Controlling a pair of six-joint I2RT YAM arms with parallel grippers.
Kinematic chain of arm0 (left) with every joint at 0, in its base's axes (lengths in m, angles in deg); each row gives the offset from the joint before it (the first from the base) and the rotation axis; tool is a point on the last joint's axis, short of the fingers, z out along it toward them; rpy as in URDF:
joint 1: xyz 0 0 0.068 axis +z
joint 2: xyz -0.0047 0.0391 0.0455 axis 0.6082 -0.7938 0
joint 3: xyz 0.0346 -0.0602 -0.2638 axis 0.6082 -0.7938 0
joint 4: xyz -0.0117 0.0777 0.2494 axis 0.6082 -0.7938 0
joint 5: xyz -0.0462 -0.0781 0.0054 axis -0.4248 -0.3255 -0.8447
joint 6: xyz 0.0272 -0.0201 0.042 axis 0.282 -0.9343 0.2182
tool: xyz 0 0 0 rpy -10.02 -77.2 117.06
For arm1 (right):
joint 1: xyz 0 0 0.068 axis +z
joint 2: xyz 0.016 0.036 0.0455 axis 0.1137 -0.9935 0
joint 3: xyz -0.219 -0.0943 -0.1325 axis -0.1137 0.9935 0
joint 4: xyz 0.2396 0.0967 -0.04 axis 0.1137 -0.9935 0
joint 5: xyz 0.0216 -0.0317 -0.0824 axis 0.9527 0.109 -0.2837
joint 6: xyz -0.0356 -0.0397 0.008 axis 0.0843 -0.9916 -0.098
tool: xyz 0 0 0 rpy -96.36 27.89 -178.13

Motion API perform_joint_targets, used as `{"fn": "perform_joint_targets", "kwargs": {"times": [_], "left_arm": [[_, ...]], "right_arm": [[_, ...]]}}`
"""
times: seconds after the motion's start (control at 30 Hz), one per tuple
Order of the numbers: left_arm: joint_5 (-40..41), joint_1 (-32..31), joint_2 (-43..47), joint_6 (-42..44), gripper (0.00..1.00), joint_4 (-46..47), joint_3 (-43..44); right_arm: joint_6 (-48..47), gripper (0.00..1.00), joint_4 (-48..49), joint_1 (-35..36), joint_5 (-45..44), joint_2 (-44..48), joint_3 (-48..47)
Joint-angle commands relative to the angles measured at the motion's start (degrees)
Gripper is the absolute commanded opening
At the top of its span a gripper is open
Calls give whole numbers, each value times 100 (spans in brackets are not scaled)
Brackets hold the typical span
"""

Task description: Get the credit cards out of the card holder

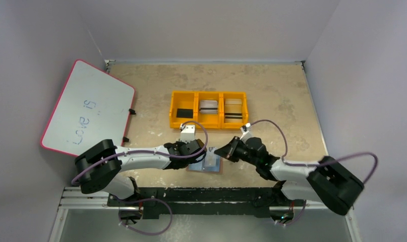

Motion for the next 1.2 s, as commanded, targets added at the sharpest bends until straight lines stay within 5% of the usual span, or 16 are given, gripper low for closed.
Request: {"fn": "perform_joint_targets", "kwargs": {"times": [0.0, 0.23, 0.47, 0.87, 1.03, 1.17], "left_arm": [[63, -12, 227, -136, 26, -283, 80], [411, -7, 881, -3, 43, -297, 424], [1211, -5, 1809, -329, 55, -791, 317], [2466, 82, 2719, -301, 74, -2417, 776], [2306, 880, 2555, 260, 77, -2940, 1223], [2616, 945, 2659, 342, 79, -3142, 1310]], "right_arm": [[-702, 0, -1280, -31, -892, 1435, -183], [-2072, 0, -2489, -31, -2043, 3410, -508], [-3972, 0, -1852, -32, -2157, 3860, -653], [-7007, 0, -1359, -16, -1134, 1800, -2063], [-8003, 0, -1646, -14, -1384, 865, -2922], [-8704, 0, -1986, -5, -1595, 136, -3570]]}}
